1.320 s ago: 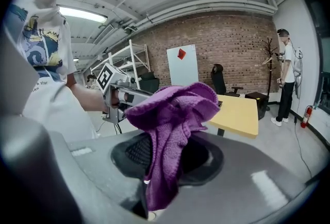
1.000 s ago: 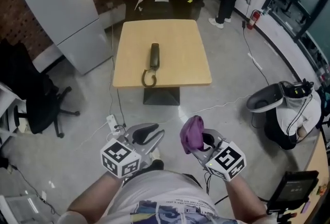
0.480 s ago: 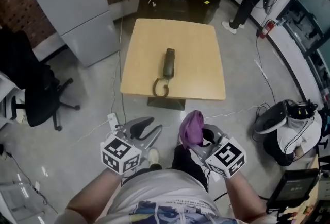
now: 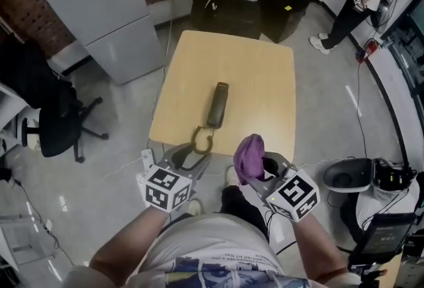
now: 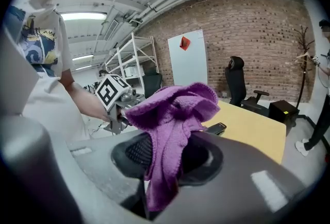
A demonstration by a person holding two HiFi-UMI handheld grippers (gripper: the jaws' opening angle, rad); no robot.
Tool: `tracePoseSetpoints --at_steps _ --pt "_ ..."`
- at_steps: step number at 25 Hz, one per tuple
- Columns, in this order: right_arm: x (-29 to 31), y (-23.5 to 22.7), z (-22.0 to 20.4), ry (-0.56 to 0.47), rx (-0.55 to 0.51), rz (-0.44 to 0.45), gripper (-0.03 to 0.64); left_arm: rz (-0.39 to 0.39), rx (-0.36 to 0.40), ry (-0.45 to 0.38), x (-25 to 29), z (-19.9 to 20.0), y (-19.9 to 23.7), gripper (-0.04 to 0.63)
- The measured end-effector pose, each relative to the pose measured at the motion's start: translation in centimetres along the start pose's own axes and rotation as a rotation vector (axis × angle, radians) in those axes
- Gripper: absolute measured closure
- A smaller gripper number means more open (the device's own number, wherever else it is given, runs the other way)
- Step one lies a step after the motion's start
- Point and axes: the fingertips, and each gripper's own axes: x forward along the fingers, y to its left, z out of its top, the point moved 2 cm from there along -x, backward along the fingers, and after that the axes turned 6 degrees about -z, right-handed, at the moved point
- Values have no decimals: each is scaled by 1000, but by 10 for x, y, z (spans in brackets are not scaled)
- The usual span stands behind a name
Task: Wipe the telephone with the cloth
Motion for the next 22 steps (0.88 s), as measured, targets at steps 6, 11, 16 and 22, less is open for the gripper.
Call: tracePoseSetpoints --at_steps 6,11,16,22 --pt "9 -62 2 12 -4 78 503 141 -18 98 65 0 38 350" --pt "13 -105 -13 31 13 119 503 255 -56 136 111 -5 75 334" --pt "17 -127 -24 54 30 160 503 349 -77 200 142 -19 109 313" --pt "19 -146 -30 71 57 183 503 399 -77 286 170 -33 127 288"
